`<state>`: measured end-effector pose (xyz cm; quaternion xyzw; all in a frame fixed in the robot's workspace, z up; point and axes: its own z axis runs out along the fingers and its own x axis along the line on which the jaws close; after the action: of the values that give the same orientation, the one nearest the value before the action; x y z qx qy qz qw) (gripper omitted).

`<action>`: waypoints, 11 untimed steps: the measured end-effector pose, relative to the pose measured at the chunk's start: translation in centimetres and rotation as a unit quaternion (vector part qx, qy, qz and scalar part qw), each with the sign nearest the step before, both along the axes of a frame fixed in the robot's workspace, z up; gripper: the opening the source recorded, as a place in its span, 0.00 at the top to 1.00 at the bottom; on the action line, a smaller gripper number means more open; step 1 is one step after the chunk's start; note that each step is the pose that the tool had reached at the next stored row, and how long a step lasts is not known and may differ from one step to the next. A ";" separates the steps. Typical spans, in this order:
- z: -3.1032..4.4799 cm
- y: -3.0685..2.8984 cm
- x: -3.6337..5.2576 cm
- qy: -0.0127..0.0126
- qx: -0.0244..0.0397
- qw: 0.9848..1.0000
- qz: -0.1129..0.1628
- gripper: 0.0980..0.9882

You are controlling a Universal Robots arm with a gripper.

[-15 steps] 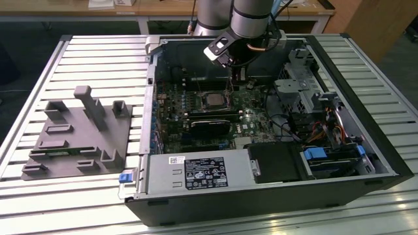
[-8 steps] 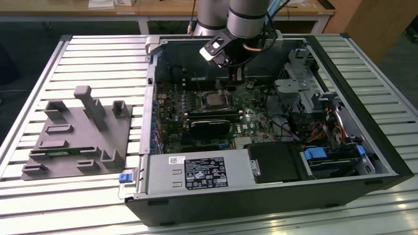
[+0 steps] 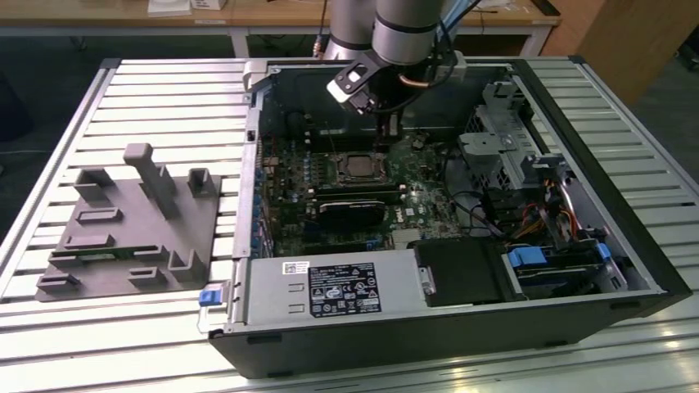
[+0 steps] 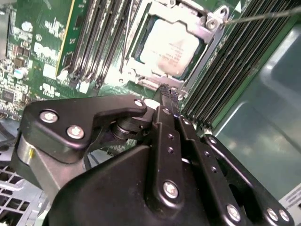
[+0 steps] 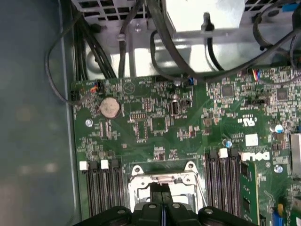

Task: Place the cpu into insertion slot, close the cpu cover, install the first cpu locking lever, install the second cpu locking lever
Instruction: 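Close the cpu cover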

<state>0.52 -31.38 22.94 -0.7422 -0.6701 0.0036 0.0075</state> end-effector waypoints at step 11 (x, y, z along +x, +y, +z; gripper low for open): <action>-0.46 -0.02 -0.71 0.000 0.001 0.999 0.054 0.99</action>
<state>-0.19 -31.39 22.48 -0.7051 -0.7090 0.0036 0.0078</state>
